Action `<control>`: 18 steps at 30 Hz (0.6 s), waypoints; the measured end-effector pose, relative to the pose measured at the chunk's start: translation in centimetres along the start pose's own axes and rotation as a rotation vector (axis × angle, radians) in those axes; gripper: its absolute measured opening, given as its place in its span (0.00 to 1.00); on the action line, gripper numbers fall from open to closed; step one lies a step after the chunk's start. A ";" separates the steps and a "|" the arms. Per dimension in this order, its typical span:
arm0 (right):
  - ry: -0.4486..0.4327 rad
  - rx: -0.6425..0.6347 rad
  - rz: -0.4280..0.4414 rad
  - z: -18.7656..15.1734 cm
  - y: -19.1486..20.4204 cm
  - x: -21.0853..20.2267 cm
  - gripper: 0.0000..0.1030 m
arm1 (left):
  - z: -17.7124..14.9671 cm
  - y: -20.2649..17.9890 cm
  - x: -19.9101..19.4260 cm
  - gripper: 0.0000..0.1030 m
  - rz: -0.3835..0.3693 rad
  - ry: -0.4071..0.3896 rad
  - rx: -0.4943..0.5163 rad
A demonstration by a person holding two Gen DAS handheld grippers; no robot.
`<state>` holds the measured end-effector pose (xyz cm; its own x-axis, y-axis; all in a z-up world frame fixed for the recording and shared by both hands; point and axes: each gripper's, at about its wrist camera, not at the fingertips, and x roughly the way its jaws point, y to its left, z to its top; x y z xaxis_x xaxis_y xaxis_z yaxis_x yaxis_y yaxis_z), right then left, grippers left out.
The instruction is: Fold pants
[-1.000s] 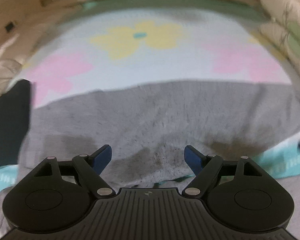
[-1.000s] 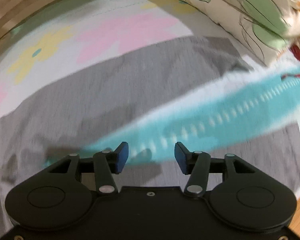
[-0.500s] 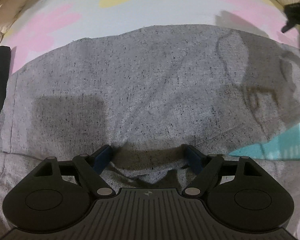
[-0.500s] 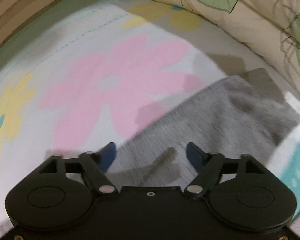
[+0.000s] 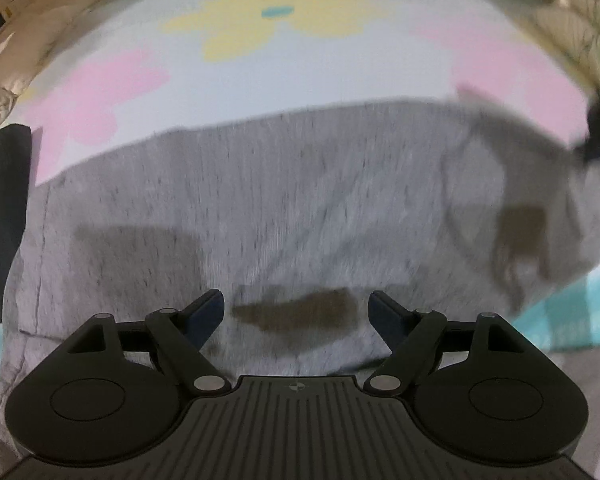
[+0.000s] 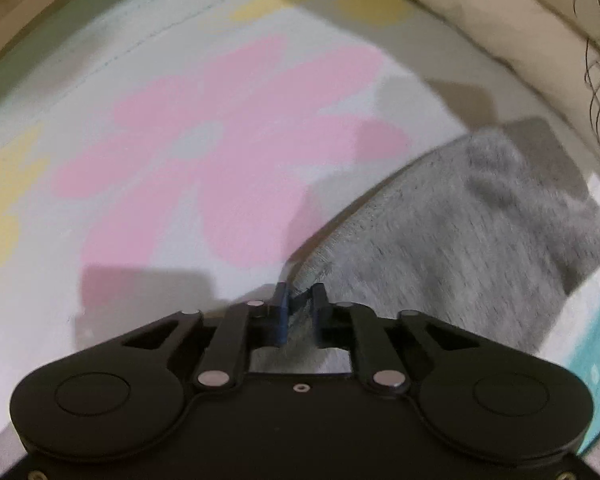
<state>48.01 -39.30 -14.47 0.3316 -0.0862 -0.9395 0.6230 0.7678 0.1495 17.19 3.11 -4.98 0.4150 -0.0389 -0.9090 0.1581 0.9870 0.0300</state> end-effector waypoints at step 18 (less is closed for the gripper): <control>0.037 -0.070 0.080 -4.6 -5.5 -2.7 0.19 | 10.3 2.7 6.1 0.76 -0.160 0.068 -0.483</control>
<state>40.44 -40.42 -14.18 0.3512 0.0002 -0.9363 0.5443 0.8136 0.2043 29.35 3.97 -6.13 0.3572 -0.2014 -0.9120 -0.2238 0.9296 -0.2929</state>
